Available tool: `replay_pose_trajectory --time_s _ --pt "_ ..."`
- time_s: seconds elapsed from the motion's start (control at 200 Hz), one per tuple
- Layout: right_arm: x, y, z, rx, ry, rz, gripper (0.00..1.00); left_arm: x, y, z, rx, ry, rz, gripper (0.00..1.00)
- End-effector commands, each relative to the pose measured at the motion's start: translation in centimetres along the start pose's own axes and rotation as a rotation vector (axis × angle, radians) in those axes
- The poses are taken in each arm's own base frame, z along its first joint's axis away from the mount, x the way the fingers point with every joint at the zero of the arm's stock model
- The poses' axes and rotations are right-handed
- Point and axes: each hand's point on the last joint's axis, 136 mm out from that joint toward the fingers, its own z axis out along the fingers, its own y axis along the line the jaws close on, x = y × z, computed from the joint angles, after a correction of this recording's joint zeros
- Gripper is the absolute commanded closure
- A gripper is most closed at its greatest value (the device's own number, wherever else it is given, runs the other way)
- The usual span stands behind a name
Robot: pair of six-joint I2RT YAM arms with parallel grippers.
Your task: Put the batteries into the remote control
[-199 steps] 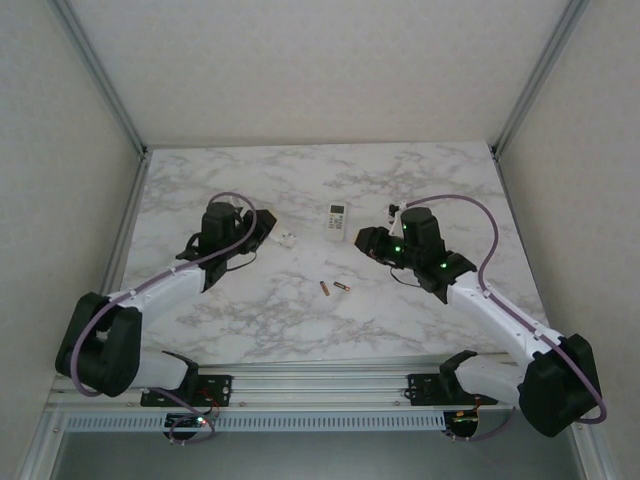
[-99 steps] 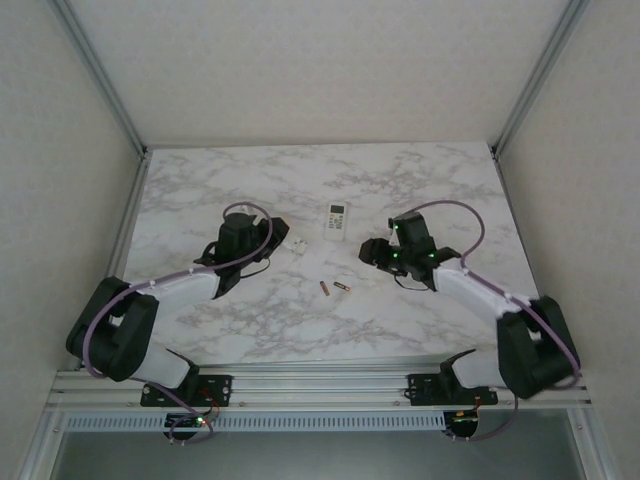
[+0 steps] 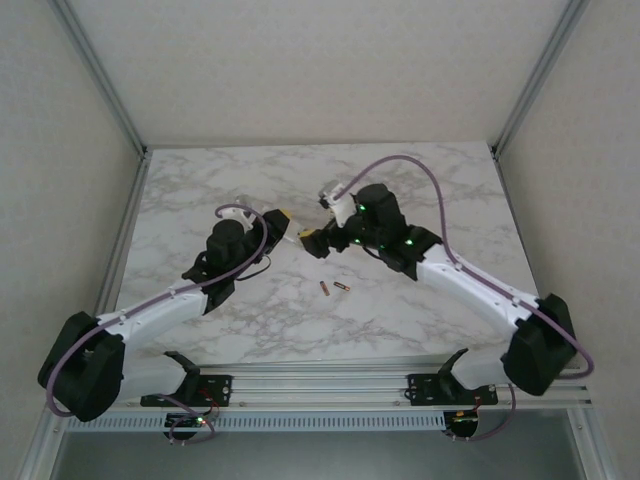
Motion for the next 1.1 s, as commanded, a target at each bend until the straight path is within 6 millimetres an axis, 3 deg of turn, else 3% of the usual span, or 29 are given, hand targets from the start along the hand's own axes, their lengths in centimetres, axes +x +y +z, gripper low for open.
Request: replay_pose_trajectory --time_s 0.0,0.14,0.27,0.431,0.486,0.576,0.636,0.736,0.836,0.946,1.096 --pt "-0.5 3.1 1.6 -0.153 0.02 -0.113 0.01 0.1 -2.1 -0.6 0.082 0.003 -0.038 1.0" --pt "-0.8 4.5 3.4 -0.253 0.044 -0.121 0.14 0.2 -3.2 -0.9 0.116 0.02 -0.054 1.0" --pt "-0.6 3.9 4.4 -0.232 0.077 -0.129 0.53 0.4 -4.1 -0.9 0.142 0.043 -0.041 1.0" --pt "-0.7 4.3 3.6 -0.245 0.072 -0.171 0.68 0.4 -4.3 -1.2 0.149 0.042 -0.033 1.0" --pt "-0.4 4.0 3.4 -0.229 0.081 -0.199 0.72 -0.1 -4.8 -1.6 0.155 0.022 -0.005 0.8" --pt "0.7 2.9 3.5 -0.176 0.118 -0.265 0.74 -2.2 -5.1 -2.8 0.093 -0.063 0.084 0.22" --pt "1.9 2.3 3.9 -0.157 0.166 -0.325 0.76 -4.3 -4.7 -4.6 -0.007 -0.148 0.179 0.05" --pt "4.5 1.5 5.0 -0.159 0.271 -0.417 0.77 -7.8 -3.7 -8.7 -0.202 -0.277 0.341 0.01" --pt "7.2 1.2 7.0 -0.194 0.352 -0.469 0.77 -9.2 -2.3 -11.5 -0.355 -0.277 0.454 0.01" --pt "9.9 1.7 9.8 -0.262 0.427 -0.496 0.77 -8.7 -0.5 -12.5 -0.446 -0.187 0.515 0.0" --pt "13.8 1.6 13.3 -0.276 0.53 -0.537 0.79 -6.3 0.8 -12.3 -0.388 -0.089 0.529 0.0"
